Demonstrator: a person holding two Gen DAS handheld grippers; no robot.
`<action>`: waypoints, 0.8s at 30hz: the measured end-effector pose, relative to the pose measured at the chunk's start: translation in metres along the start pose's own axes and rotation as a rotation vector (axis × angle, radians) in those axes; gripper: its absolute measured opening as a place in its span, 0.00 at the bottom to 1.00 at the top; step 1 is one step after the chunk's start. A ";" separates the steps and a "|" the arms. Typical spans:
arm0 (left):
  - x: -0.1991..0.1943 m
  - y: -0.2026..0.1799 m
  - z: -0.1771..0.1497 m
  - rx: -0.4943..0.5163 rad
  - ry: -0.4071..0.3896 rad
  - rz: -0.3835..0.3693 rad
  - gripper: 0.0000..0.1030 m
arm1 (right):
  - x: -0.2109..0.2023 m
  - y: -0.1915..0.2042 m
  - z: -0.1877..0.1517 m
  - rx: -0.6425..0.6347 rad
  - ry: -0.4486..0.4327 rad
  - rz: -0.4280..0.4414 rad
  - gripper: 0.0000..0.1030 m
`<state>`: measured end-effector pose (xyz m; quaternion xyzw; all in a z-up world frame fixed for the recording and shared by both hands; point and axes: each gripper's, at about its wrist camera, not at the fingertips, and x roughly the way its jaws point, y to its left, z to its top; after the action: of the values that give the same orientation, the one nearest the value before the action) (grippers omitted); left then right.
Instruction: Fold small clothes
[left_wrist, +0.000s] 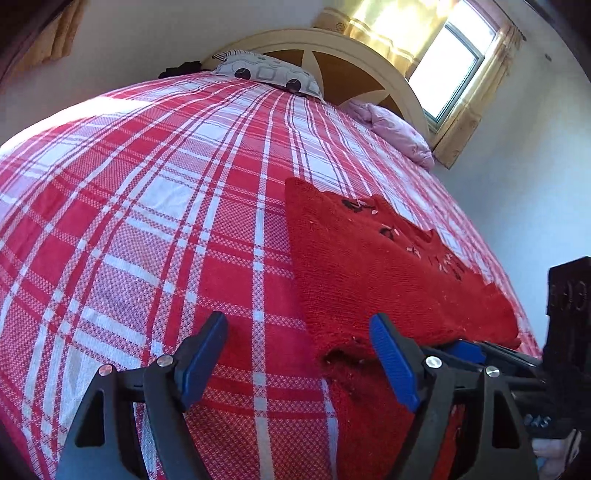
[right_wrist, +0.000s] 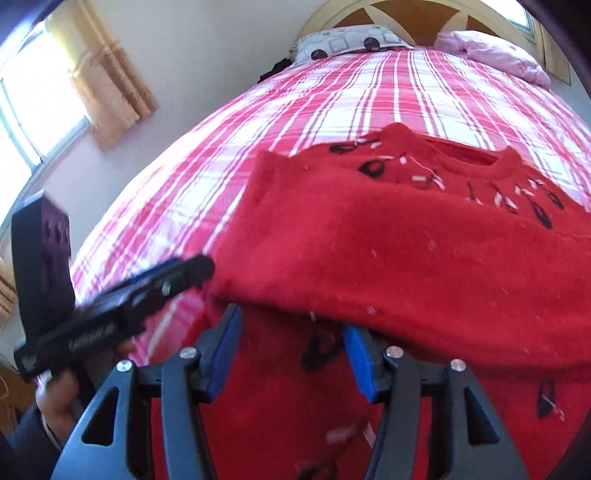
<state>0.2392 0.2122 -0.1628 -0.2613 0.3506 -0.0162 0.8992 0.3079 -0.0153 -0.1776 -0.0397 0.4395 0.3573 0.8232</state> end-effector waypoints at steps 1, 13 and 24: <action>-0.001 0.002 0.000 -0.012 -0.003 -0.014 0.78 | 0.003 0.001 0.004 0.002 -0.014 -0.010 0.58; -0.006 0.011 0.000 -0.087 -0.024 -0.071 0.78 | 0.002 0.001 -0.008 -0.043 0.055 0.239 0.68; -0.003 0.007 0.000 -0.050 -0.014 -0.027 0.78 | -0.001 -0.005 -0.006 0.011 0.022 0.219 0.67</action>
<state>0.2355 0.2187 -0.1641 -0.2882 0.3413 -0.0177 0.8945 0.3069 -0.0220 -0.1813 0.0090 0.4520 0.4424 0.7746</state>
